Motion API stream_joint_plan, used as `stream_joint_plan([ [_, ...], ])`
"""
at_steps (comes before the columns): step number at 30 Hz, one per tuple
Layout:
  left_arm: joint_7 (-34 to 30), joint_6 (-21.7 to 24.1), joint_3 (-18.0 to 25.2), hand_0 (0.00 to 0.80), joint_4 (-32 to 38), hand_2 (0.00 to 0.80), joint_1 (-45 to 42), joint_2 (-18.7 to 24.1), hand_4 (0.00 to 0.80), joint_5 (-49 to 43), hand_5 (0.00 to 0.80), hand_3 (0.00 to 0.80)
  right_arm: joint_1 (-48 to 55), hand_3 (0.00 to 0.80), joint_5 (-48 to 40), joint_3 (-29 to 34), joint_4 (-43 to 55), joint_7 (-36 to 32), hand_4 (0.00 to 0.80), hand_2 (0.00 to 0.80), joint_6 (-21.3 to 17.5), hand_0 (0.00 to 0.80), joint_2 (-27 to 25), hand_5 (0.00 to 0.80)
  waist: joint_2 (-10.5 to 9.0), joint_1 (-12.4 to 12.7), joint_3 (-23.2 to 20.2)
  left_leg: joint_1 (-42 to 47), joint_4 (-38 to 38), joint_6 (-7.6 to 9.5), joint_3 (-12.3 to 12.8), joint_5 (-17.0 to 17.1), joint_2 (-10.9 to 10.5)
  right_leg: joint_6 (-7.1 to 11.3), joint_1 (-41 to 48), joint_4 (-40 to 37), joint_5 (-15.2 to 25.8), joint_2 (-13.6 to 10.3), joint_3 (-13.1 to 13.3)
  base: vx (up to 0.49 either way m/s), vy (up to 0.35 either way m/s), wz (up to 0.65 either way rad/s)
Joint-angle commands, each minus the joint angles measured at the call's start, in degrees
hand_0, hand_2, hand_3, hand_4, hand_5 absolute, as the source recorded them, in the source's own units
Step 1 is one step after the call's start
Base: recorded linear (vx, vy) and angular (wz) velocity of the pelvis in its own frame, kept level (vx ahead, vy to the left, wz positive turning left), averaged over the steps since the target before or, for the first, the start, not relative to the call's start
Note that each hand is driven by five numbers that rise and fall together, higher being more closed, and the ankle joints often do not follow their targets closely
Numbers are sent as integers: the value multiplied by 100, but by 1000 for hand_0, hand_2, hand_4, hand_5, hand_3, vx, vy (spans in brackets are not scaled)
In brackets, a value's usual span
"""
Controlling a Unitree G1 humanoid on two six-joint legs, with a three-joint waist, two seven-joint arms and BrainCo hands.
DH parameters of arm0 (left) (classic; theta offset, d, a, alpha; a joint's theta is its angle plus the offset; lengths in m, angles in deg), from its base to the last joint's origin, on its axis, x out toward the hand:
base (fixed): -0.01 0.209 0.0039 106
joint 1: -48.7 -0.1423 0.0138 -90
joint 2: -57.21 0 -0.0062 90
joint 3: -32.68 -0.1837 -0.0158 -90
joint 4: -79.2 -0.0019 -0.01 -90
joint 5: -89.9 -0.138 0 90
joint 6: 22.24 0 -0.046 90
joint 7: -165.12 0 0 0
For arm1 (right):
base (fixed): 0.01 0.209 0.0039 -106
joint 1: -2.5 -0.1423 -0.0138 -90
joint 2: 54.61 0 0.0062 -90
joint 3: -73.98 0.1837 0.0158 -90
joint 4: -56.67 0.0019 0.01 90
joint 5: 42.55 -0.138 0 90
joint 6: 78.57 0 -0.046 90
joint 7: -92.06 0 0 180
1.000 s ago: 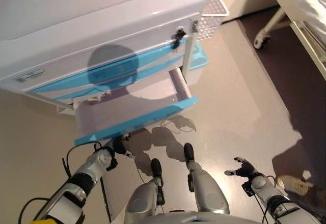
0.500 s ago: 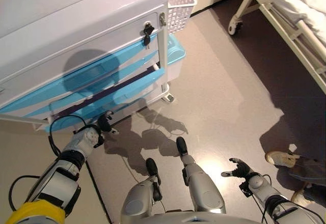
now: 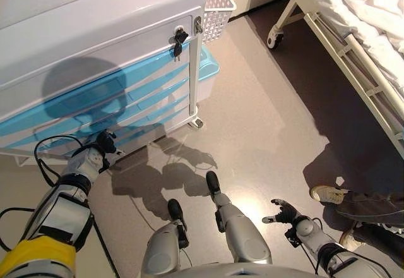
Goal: Open the drawer and pick up the medicine
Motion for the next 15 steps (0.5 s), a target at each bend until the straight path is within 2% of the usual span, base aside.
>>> stream_joint_plan([
  [1,686,32,541,0,-162,0,907,1025,0,229,0,0,132,0,-218,-233,62,1,0,0,-121,0,-187,0,242,16,-263,-497,517,276,-313,-188,46,413,-22,527,-354,65,7,0,0,0],
  [8,699,102,685,0,-83,0,1007,1096,0,656,0,0,174,0,-249,-266,52,1,0,0,-128,0,-168,0,199,44,-338,-516,493,245,-382,-155,68,389,13,437,-312,78,-72,5,-11,0],
  [9,657,162,926,0,141,0,836,951,0,1108,0,0,203,0,-249,-224,-2,-7,0,0,-100,0,-130,0,222,92,-354,-505,442,230,-471,-117,50,361,63,411,-331,54,-150,17,-39,1],
  [10,657,163,930,0,142,0,831,951,0,1108,0,0,203,0,-249,-226,-1,-7,0,0,-100,0,-131,0,224,86,-355,-504,440,230,-474,-116,50,361,64,410,-331,53,-153,35,-58,7],
  [12,567,246,1369,0,478,0,267,538,0,1770,0,0,277,0,-240,-80,-75,2,0,0,-65,0,-100,0,279,151,-387,-439,307,200,-651,-40,-6,310,175,388,-381,-1,-322,33,-50,10],
  [13,568,243,1379,0,486,0,255,537,0,1769,0,0,279,0,-241,-85,-74,2,0,0,-65,0,-104,0,283,142,-389,-438,303,200,-656,-37,-8,310,177,386,-382,-3,-327,28,-41,13],
  [15,508,344,1608,0,590,0,-88,261,0,2127,0,0,325,0,-246,12,-92,12,0,0,-59,0,-86,0,322,172,-411,-373,204,179,-759,16,-43,283,256,366,-400,-45,-446,44,-55,30],
])
